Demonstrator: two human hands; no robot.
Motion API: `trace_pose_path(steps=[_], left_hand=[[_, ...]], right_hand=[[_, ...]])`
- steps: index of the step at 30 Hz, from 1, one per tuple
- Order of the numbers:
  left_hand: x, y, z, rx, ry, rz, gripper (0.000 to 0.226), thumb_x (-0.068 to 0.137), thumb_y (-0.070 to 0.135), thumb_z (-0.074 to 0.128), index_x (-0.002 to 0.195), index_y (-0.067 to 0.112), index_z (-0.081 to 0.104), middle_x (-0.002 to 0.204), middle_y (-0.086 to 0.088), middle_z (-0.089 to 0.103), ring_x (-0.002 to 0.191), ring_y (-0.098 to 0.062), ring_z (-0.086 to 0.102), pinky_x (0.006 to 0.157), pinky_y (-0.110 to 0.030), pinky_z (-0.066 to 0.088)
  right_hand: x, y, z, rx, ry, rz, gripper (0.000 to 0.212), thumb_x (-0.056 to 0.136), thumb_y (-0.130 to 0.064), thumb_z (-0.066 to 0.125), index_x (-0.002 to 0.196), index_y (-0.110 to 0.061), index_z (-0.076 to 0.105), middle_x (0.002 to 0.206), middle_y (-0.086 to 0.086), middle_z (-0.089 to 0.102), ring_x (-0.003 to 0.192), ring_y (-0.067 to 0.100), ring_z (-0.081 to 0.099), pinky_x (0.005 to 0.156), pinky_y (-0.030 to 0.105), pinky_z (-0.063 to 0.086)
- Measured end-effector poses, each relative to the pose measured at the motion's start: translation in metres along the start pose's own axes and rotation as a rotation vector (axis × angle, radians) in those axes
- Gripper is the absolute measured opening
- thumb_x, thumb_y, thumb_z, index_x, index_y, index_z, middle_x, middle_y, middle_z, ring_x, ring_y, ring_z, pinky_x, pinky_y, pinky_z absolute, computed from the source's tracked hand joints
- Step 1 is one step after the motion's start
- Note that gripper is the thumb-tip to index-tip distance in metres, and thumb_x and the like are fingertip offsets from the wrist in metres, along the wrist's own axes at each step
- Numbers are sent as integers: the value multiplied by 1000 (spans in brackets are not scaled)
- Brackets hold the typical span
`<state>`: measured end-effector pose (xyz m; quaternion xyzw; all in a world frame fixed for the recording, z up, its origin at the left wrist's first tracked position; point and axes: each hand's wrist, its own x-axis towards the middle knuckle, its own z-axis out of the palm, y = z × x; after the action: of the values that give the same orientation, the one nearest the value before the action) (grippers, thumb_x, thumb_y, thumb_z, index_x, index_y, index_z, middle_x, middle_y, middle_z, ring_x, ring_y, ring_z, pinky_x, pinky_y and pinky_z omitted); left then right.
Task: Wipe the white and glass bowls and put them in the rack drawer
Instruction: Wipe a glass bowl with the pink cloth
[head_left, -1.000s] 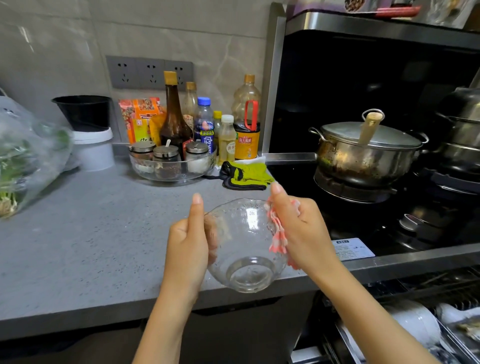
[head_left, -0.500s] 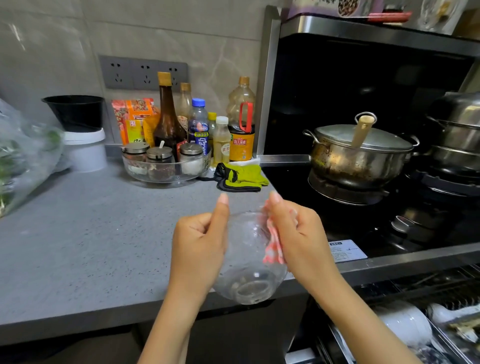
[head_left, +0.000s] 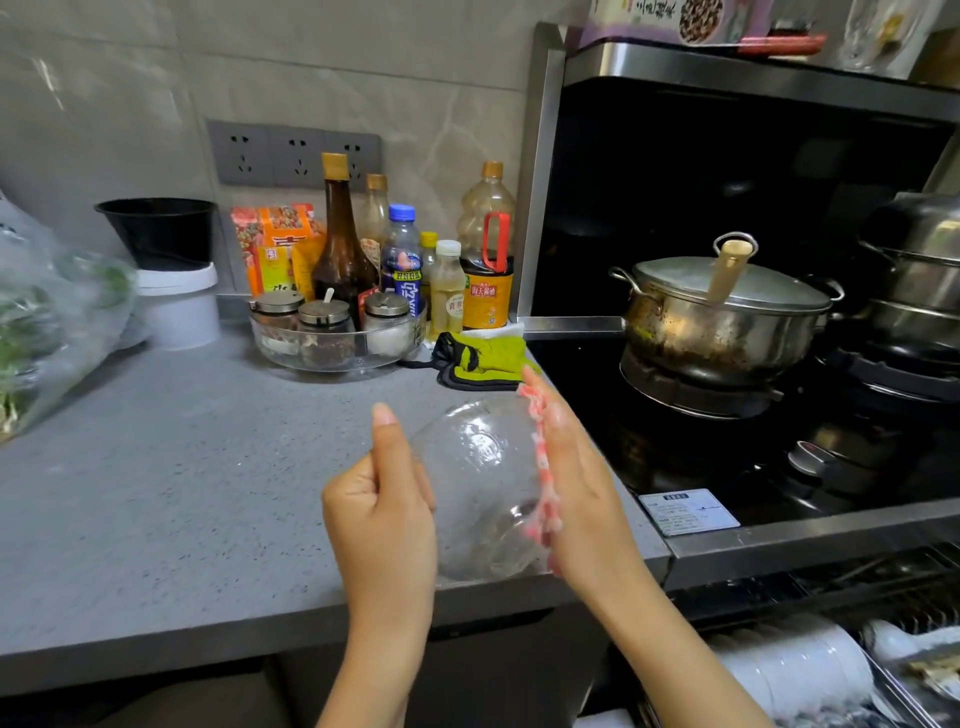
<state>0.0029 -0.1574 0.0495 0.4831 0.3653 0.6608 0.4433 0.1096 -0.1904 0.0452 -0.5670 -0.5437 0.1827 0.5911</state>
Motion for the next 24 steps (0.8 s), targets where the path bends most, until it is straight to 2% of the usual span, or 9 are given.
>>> trace_pose_path(steps=[4,6,9,11,13,16,19,22,24], left_hand=[[5,3,1,-25,-6,2,63,92,48,42,39,16,32,37,6,24,38,-12,24,41,-21,24],[4,3,6,-5,-47,31,62,88,51,41,40,11,35,36,3,27,36,-12,27,40,-22,26],[1,0,8,50,-108,36,70,86,57,42,44,1,44,37,-16,40,36,-24,38,41,-31,33],[2,-1,5,45,-135,13,72,86,60,42,41,4,40,37,-17,36,35,-27,35,41,-33,32],[5,3,1,4,-130,-32,63,86,56,44,37,17,33,36,-2,27,36,-18,27,40,-25,28],[11,4,-5,-89,-102,-119,61,88,50,46,36,22,30,39,4,23,39,-12,23,42,-20,24],[15,3,-9,-128,-129,-176,63,93,45,46,36,23,30,38,7,23,38,-9,22,42,-18,24],[20,2,-11,-68,-199,-173,61,90,51,44,38,24,31,41,2,28,42,-14,28,46,-19,29],[25,2,-11,61,-282,-121,59,85,61,38,43,20,43,47,-1,44,47,-15,43,55,-19,38]], right_hand=[[-7,-9,5,-59,50,-114,51,94,-61,19,144,-49,26,152,-28,26,142,0,22,118,48,20],[-7,-14,10,-297,73,-276,46,99,-49,21,144,-45,27,155,-20,24,144,0,15,118,43,21],[-6,-15,16,-602,137,-485,46,101,-42,24,142,-31,41,151,-8,37,143,11,25,112,48,29],[-3,-14,13,-547,115,-464,43,100,-40,29,137,-29,49,145,-10,45,139,10,33,110,45,32],[0,-12,5,-356,74,-346,40,100,-41,30,131,-34,53,136,-16,51,132,5,42,106,37,37],[4,-13,-7,53,2,-120,38,98,-45,33,103,-21,61,94,-1,63,81,6,63,69,18,52],[6,-16,-14,202,43,-53,46,99,-40,36,65,-12,49,53,-5,50,49,5,51,51,10,42],[10,-14,-19,167,37,-67,59,96,-48,42,50,-13,31,45,-2,32,41,5,33,44,12,29],[10,-11,-21,132,66,-89,66,94,-54,44,50,-7,28,47,5,26,40,7,29,43,13,27]])
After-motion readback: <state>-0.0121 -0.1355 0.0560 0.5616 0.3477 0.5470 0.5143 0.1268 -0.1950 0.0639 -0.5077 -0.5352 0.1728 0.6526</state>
